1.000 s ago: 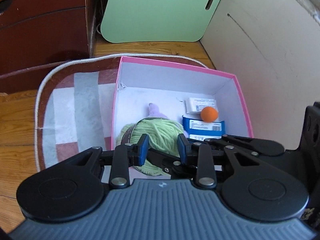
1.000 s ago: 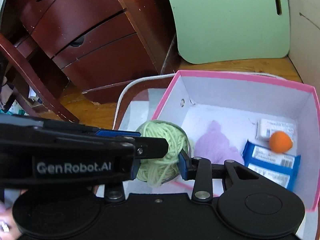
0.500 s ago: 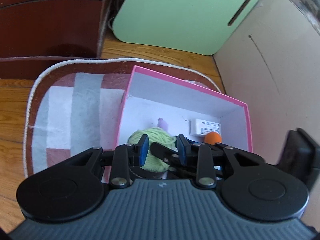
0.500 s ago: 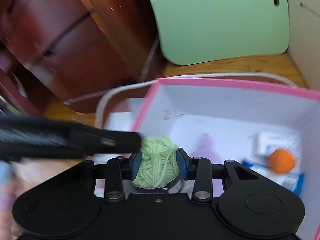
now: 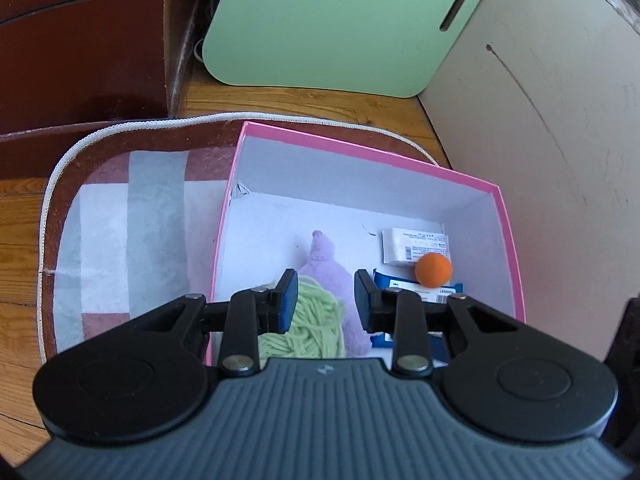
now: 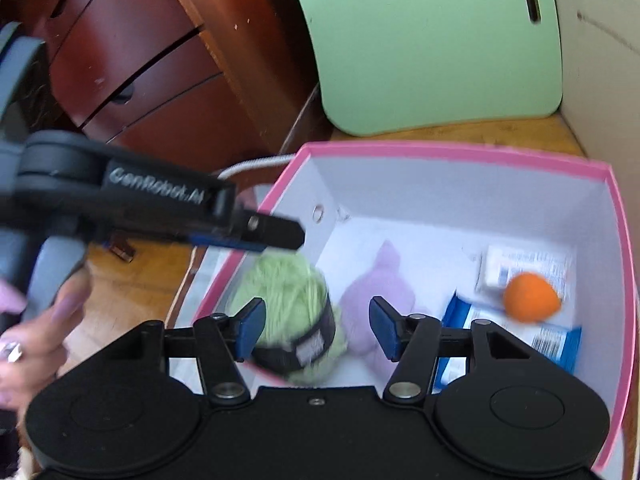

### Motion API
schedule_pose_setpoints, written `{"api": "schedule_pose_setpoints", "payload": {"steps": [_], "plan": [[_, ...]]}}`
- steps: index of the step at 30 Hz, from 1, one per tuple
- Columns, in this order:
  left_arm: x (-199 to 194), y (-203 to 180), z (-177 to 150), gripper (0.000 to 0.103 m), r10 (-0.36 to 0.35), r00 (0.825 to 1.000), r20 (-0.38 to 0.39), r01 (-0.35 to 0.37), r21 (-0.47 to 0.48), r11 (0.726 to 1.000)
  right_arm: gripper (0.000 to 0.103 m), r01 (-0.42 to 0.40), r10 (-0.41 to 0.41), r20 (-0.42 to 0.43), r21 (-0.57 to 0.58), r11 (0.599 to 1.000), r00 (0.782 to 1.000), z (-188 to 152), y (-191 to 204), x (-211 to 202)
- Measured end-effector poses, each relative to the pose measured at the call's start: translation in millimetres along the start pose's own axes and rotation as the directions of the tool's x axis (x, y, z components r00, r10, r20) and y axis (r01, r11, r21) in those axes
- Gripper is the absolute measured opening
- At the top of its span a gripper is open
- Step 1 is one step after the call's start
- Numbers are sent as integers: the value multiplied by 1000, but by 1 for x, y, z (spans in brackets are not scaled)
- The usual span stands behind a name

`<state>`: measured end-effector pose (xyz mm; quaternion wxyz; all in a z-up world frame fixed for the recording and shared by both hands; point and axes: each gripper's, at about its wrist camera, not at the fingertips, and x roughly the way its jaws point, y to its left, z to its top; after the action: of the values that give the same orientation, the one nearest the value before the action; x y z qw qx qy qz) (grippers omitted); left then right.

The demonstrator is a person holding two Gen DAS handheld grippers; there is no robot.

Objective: Organize objects
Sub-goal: 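Carry the green yarn into the pink box and open the left tool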

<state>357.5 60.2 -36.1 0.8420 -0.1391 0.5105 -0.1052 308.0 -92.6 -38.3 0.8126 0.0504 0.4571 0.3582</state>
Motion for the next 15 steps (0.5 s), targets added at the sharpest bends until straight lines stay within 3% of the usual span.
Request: {"api": "schedule_pose_setpoints", "payload": {"steps": [4, 7, 10, 13, 15], "plan": [[-9, 2, -3, 29, -5, 1000, -5, 5, 22, 1000, 59, -65, 68, -76, 51, 997, 995, -4, -8, 7], [-16, 0, -6, 26, 35, 999, -10, -34, 81, 996, 48, -92, 95, -112, 31, 995, 989, -4, -4, 14], [-20, 3, -5, 21, 29, 999, -17, -27, 83, 996, 39, -111, 112, -126, 16, 994, 986, 0, 3, 22], [-23, 9, -1, 20, 33, 999, -4, -33, 51, 998, 28, -80, 85, -134, 48, 996, 987, 8, 5, 41], [-23, 13, 2, 20, 32, 999, 3, -32, 31, 999, 24, -6, 11, -98, 53, 999, 995, 15, 6, 51]]}}
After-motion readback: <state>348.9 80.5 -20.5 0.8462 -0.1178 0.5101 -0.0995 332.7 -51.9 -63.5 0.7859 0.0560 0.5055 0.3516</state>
